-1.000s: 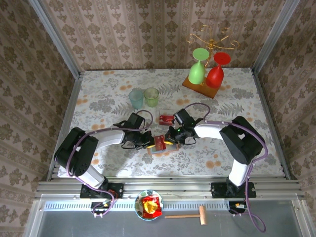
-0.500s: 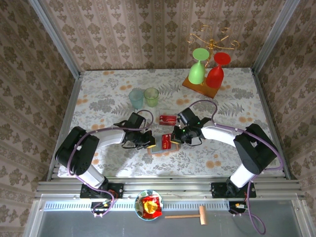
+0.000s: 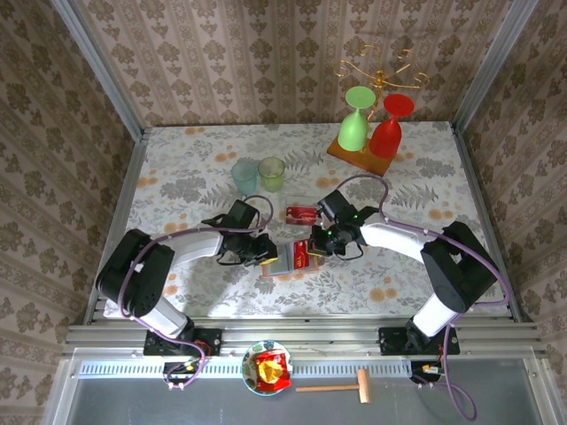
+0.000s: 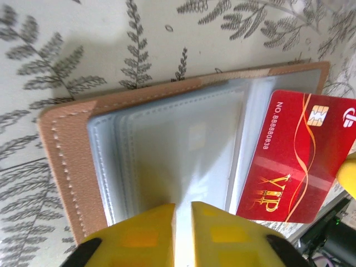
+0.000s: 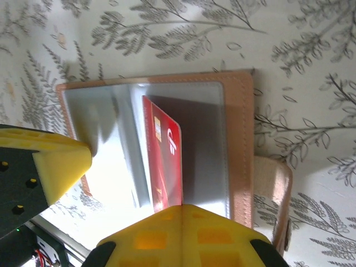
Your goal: Take the credit cards out of the card holder
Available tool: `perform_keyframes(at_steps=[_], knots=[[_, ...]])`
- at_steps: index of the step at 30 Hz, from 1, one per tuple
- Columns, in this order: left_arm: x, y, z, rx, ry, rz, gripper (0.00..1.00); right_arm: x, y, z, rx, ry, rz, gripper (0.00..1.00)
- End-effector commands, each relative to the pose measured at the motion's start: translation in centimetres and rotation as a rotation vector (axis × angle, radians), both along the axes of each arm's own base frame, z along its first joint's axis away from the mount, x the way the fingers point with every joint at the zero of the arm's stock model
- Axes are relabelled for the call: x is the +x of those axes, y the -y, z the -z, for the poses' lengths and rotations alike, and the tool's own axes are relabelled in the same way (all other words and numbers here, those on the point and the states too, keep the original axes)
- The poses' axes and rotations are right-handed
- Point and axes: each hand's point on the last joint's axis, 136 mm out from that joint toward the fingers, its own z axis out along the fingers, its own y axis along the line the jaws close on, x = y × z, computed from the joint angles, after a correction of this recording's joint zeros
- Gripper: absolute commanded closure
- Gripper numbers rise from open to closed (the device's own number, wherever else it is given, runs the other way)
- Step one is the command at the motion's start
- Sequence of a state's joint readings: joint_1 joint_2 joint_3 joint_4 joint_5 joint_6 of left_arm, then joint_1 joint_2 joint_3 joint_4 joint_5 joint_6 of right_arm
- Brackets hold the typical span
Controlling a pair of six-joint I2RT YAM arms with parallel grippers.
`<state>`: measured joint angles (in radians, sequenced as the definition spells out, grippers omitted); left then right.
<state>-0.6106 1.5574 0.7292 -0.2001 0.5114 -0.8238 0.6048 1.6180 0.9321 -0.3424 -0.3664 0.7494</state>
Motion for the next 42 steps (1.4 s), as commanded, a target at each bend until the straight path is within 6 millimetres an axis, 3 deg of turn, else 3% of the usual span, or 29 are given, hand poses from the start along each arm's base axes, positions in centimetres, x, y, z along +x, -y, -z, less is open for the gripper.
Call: perform_keyframes(at_steps=[1,11,22,29,34,42], knots=[[0.7,-0.7,-1.3,0.015,0.043,-0.012,0.78,0.2,-0.7,-0.5,0.006,0.008,-0.055,0.97],[1.0,-2.7,-1.1,0.048,0.056,-0.051,0.61,-0.3,-3.0,-0.4,0.02,0.002,-0.128,0.97],[1.0,-2.7,0.4,0.04,0.013,-0.029,0.6,-0.4,-2.1,-0.7,-0.058,-0.004,-0.12,0.98],[1.1,-2.2,0.9,0.021,-0.004,-0.02,0.6,-0.6,-3.4,-0.9,-0.021,-0.026,-0.121,0.95],[1.2,-1.8,0.8,-0.009,-0.009,-0.022,0.61,-0.9,-4.0,-0.3,-0.024,-0.053,-0.116,0.86],[1.4,-1.4,0.5,-0.023,-0.002,-0.023,0.61,-0.9,-3.7,-0.1,-0.041,-0.058,-0.1,0.88]])
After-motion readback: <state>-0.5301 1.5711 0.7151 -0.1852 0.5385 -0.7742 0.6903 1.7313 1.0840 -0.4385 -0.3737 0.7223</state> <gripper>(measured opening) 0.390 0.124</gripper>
